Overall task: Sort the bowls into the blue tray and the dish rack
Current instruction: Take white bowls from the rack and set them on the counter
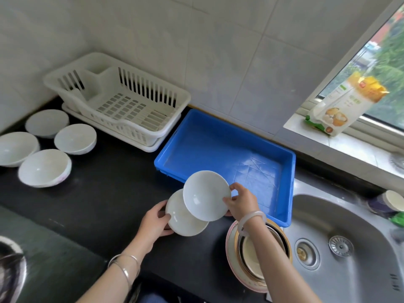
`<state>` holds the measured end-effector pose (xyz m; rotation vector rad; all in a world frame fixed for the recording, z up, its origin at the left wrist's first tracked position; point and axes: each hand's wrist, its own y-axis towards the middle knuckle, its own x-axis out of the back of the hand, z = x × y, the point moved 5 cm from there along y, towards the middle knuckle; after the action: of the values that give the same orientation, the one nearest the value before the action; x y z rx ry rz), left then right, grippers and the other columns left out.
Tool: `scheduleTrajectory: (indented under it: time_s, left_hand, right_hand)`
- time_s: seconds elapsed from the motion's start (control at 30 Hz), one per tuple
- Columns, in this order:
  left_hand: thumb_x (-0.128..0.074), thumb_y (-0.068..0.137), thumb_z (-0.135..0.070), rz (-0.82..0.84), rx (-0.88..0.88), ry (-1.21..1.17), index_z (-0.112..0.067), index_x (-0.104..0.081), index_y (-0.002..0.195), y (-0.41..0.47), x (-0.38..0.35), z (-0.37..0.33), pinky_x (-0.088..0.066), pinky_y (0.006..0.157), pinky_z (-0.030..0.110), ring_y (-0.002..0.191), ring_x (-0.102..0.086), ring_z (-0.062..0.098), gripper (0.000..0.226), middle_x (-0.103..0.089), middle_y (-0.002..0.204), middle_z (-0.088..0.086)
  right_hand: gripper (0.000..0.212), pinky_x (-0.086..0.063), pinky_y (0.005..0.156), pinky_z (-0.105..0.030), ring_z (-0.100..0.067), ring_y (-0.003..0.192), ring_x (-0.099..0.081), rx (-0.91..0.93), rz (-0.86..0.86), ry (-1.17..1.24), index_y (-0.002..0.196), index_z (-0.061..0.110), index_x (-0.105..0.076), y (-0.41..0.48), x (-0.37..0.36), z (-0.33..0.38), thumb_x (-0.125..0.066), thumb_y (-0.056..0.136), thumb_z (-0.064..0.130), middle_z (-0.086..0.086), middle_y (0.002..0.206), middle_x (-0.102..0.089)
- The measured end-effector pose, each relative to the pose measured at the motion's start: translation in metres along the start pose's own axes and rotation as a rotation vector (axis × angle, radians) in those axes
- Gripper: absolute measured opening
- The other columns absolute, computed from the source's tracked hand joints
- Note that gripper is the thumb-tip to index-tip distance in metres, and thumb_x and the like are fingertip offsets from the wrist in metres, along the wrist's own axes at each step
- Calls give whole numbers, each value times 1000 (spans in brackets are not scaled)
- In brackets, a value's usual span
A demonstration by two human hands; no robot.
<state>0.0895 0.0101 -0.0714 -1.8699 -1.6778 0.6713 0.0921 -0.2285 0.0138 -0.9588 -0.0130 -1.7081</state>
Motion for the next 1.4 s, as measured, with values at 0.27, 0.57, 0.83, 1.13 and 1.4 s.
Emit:
scheduleTrajectory:
  time_s: [0.27,0.57,0.83,1.13,1.4]
  left_hand:
    - [-52,91,-5,-243,-64,-198,-24,-40,138,-10,93,-17,-56,62,34,93,-65,26,52,-61,115,11]
    - [-49,92,-1,-515,-33,-529,-18,-40,139,-24,192,4,-53,71,39,97,-63,35,51,-51,116,10]
    - [-47,91,1,-609,-44,-686,-17,-44,135,-13,233,9,-53,67,36,85,-64,31,48,-52,117,12]
    - [-48,90,2,-605,-20,-786,-20,-45,134,-3,233,12,-53,71,37,91,-65,32,50,-55,115,8]
    - [-48,92,-2,-623,-52,-813,-22,-47,134,-4,225,10,-53,75,36,88,-65,25,47,-58,117,8]
  right_hand:
    - [16,-59,58,-30,-27,70,-69,71,131,63,94,20,-53,10,-54,53,-58,84,8,-11,84,-67]
    - [23,-51,40,-18,-23,73,-65,30,250,138,103,19,-54,35,-146,112,-59,85,6,-6,90,-60]
    - [25,-56,47,-29,-15,58,-55,-29,236,82,106,18,-53,62,-220,136,-60,85,7,-5,100,-50]
    - [26,-56,52,-29,-13,64,-52,-55,199,85,110,19,-51,78,-248,137,-59,87,9,-3,103,-49]
    - [40,-57,52,-25,-20,85,-60,-176,300,272,126,20,-49,76,-264,129,-59,88,12,-2,111,-53]
